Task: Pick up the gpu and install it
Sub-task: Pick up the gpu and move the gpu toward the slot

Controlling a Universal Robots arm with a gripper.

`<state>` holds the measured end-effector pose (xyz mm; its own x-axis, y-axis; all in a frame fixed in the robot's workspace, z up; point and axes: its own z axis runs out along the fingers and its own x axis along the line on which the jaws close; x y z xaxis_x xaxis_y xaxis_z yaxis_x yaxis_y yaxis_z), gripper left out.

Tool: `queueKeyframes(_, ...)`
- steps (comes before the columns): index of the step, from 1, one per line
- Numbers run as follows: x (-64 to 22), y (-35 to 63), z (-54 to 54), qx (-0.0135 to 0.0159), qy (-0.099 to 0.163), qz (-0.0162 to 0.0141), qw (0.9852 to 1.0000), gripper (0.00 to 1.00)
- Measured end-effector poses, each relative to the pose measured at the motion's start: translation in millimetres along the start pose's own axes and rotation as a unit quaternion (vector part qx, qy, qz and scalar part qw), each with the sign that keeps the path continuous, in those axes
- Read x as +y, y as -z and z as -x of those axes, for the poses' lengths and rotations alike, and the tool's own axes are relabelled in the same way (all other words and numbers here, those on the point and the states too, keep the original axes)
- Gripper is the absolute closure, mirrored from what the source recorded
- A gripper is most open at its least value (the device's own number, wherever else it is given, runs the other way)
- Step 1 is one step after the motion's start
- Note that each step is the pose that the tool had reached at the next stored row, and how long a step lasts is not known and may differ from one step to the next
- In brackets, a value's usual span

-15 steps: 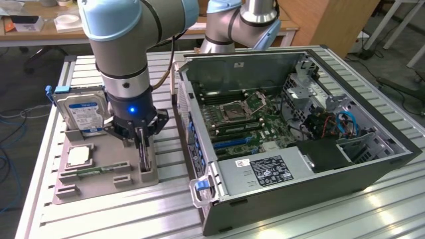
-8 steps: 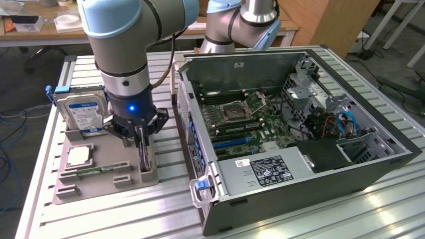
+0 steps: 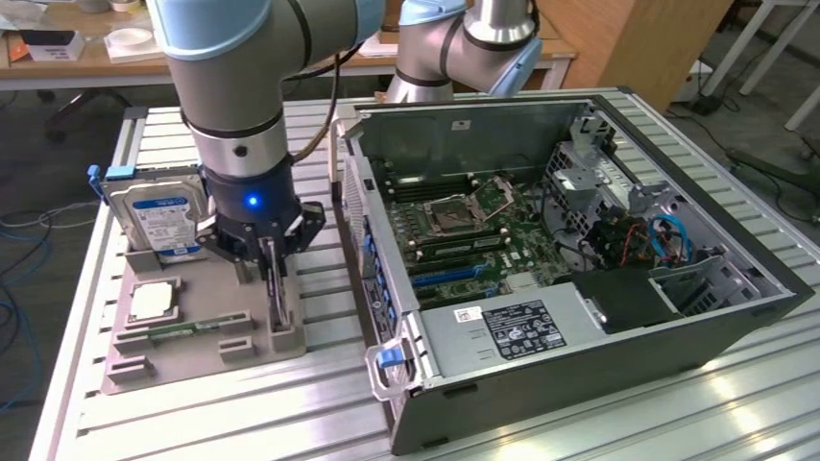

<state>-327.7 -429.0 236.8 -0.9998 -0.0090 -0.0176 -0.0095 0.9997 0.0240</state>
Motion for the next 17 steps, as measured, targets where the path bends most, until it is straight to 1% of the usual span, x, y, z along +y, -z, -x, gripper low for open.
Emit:
queueKeyframes(3,0.1,4.7,0.1,0.0,0.0,0.0,1.0,0.73)
queueKeyframes(7,0.2,8.6,0.1,0.0,0.0,0.0,1.0,0.73)
queueKeyframes(17,0.4,15.6,0.3,0.0,0.0,0.0,1.0,0.73)
